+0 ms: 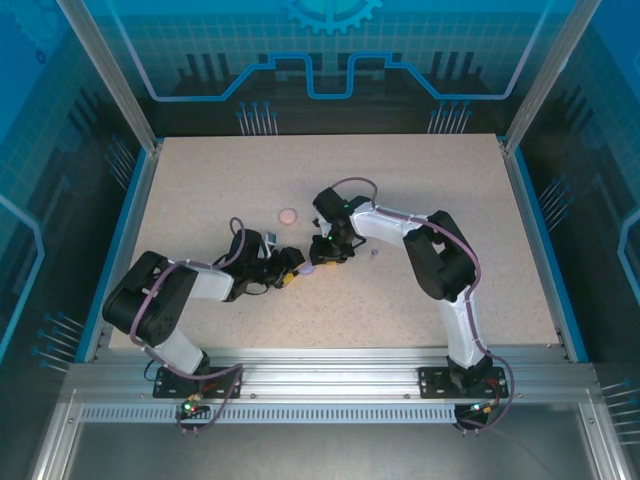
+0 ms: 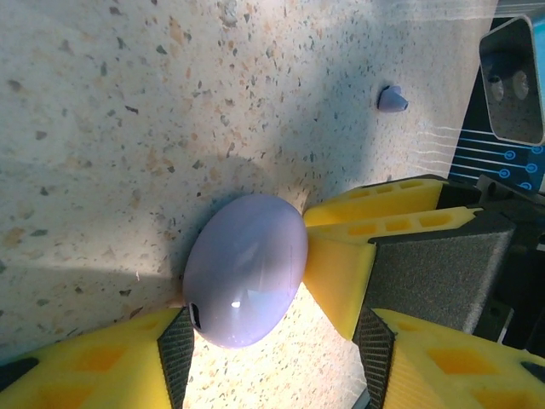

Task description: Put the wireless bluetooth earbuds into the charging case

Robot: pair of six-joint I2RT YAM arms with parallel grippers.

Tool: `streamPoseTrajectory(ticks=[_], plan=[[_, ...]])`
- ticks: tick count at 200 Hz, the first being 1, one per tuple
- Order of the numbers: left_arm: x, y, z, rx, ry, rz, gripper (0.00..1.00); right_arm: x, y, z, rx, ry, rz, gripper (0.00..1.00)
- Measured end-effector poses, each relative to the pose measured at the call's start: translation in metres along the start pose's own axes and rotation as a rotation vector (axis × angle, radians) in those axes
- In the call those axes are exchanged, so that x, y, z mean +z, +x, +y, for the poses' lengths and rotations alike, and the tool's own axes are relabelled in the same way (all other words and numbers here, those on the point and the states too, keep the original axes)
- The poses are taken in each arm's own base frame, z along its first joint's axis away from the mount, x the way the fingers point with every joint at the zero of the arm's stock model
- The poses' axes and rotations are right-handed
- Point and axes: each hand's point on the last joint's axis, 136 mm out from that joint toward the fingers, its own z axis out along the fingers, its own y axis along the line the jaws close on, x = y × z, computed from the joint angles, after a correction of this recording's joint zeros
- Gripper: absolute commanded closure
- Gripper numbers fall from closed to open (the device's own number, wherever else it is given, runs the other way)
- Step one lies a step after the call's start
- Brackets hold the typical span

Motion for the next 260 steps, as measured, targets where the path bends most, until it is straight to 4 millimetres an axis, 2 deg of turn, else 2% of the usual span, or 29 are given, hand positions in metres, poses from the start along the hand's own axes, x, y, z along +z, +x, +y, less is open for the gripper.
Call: streamPoseTrajectory(ticks=[17, 102, 260], plan=[[0.001, 0.000, 0.000, 0.003, 0.007, -0.001, 0.48, 0.000, 0.000, -0.001, 0.002, 0.000, 0.000, 0.67], [0.001, 0.000, -0.003, 0.022, 0.079, -0.009, 0.49, 0.000, -0.002, -0.004, 0.010, 0.004, -0.001, 0.67], [-0.004, 0.004, -0.009, 0.097, 0.047, -0.044, 0.51, 0.000, -0.001, -0.004, 0.009, 0.003, 0.000, 0.67]])
